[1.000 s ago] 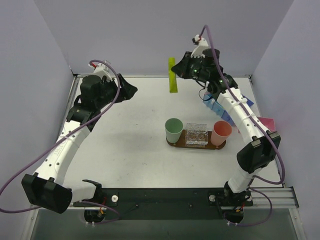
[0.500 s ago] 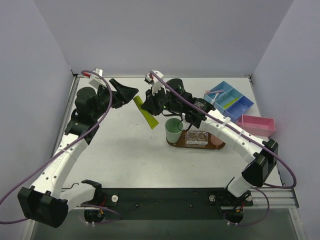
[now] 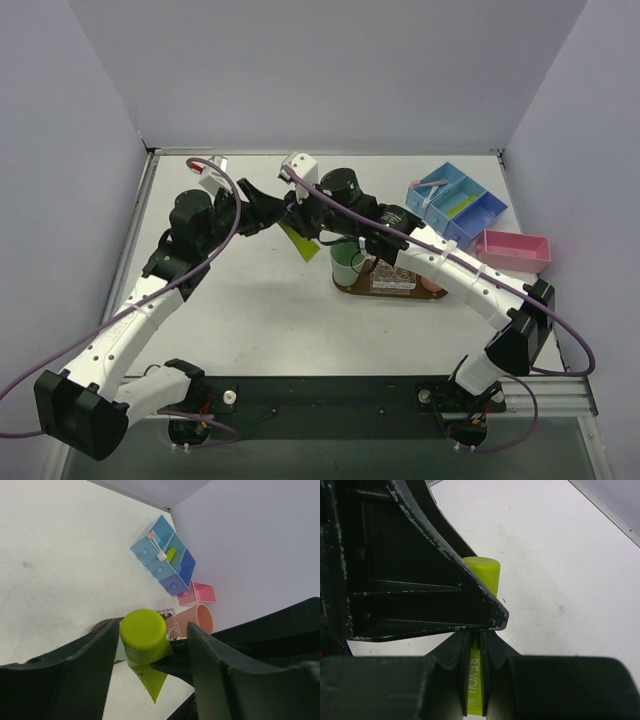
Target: Prepare toiletry sets of a toothbrush and toothpaste on the tray
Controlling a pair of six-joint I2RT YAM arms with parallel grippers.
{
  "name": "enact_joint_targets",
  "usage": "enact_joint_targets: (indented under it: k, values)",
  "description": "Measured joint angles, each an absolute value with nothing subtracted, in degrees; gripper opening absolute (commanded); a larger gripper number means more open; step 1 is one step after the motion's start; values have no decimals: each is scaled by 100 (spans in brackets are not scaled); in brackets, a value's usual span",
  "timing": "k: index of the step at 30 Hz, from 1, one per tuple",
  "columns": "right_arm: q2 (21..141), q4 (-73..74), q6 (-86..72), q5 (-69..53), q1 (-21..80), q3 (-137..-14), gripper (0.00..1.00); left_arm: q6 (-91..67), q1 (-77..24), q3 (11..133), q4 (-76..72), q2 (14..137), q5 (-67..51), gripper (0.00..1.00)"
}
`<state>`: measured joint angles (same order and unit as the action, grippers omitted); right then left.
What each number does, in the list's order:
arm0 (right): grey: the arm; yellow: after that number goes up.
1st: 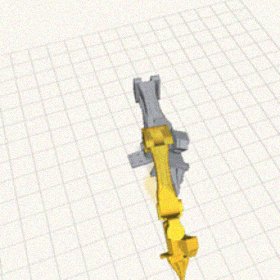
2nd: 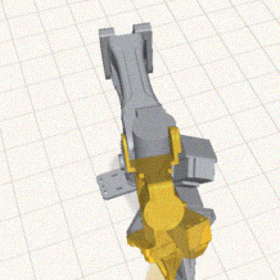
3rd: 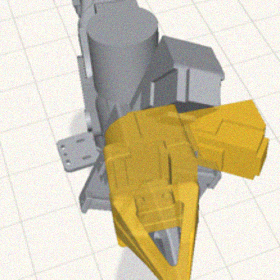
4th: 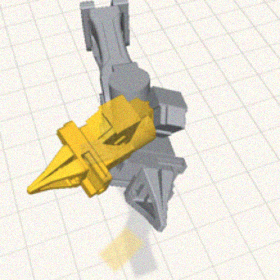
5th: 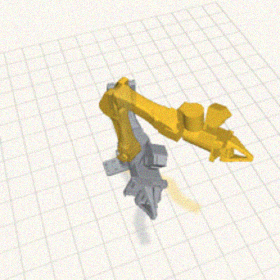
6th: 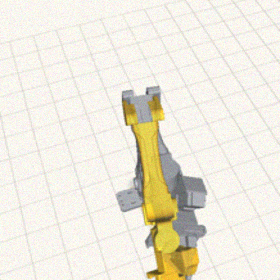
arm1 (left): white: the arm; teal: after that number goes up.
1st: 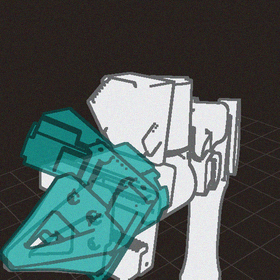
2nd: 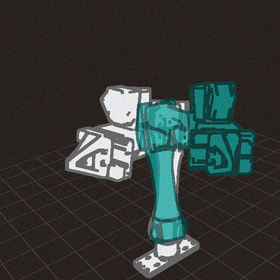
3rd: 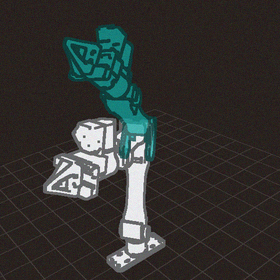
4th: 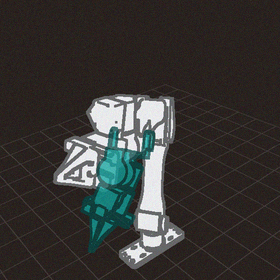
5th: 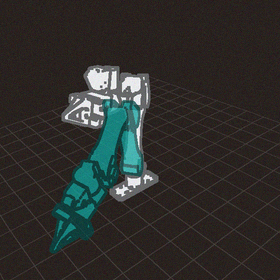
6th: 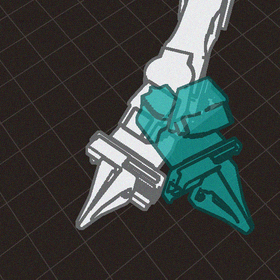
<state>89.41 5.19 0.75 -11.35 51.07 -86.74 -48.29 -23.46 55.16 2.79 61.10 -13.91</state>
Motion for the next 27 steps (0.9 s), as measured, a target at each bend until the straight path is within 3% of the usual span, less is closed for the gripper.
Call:
enact_joint_targets:
  k: [1,7,9,11,14,20,27]
  values:
    - [8941,537,99,-1118,5122,-8665,0,-4831,-2375,5509,274,6121,-1367,51]
    - [8908,582,174,-976,5168,-8582,0,-4899,-2486,5369,148,6136,-1194,14]
    - [8906,596,169,-934,5177,-8565,11,-4950,-2504,5299,62,6130,-1170,2]
    - [8890,598,143,-917,5181,-8541,29,-5002,-2510,5234,-10,6106,-1155,0]
    - [8842,576,75,-904,5181,-8490,44,-5052,-2534,5135,-30,6010,-1118,0]
    - [8374,528,-395,-1037,5033,-8189,52,-5157,-2545,4856,-336,5465,-784,0]
    - [7308,-220,-1804,-1831,4163,-7242,56,-5358,-2539,4823,-1035,4984,-362,0]
